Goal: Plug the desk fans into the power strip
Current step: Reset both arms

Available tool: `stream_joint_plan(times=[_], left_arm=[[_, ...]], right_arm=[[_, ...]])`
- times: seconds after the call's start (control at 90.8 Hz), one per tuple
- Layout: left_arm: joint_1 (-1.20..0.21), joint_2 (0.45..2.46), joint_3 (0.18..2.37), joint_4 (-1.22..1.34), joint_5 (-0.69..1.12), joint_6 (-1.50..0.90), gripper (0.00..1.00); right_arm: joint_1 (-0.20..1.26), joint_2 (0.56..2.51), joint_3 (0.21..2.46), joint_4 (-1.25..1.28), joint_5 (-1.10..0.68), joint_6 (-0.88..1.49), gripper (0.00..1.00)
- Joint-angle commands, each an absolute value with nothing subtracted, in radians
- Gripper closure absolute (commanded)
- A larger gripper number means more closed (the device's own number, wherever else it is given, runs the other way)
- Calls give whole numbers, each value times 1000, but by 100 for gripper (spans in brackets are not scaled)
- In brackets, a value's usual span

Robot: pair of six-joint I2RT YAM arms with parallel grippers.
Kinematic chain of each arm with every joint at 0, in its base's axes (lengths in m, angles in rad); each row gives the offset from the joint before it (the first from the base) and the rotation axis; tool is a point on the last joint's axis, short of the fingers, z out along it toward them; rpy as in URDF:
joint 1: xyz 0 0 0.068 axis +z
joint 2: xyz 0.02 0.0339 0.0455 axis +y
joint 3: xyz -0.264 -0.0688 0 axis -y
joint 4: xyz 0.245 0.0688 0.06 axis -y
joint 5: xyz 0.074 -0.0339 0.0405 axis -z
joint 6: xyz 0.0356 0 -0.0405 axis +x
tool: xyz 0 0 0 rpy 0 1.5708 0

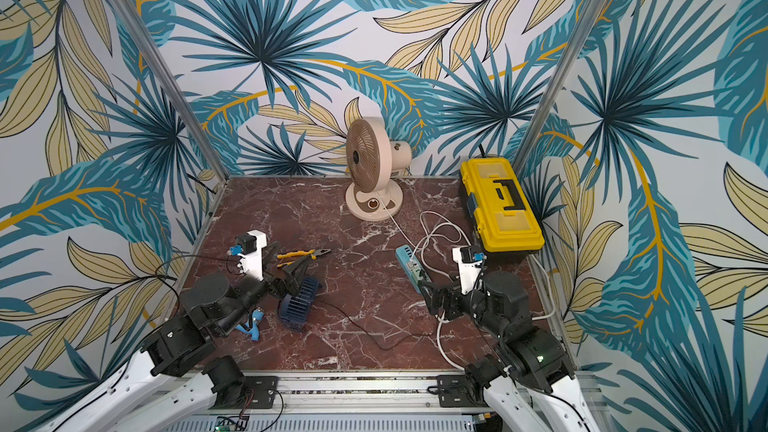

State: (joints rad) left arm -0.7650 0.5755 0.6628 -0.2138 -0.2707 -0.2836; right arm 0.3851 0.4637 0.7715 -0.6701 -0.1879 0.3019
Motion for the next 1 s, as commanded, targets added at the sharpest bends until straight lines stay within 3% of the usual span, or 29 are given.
stream_joint_plan(times=[0.0, 0.165, 0.419, 0.727, 0.991], left_arm=[[-767, 590, 662, -230, -376, -276, 0], [-723, 684, 700, -228, -488, -239, 0], [-542, 837, 731, -151, -433, -151, 0], [-229, 948, 682, -16, -230, -161, 0], [-68, 946, 598, 45, -170, -133, 0]], right_arm=[[390, 462, 736, -575, -168, 254, 1], [389, 532, 730, -492, -10, 209, 1], [360, 746, 744, -344, 131, 121, 0], [179, 864, 707, -144, 132, 117, 0], [23, 796, 545, 41, 138, 107, 1]])
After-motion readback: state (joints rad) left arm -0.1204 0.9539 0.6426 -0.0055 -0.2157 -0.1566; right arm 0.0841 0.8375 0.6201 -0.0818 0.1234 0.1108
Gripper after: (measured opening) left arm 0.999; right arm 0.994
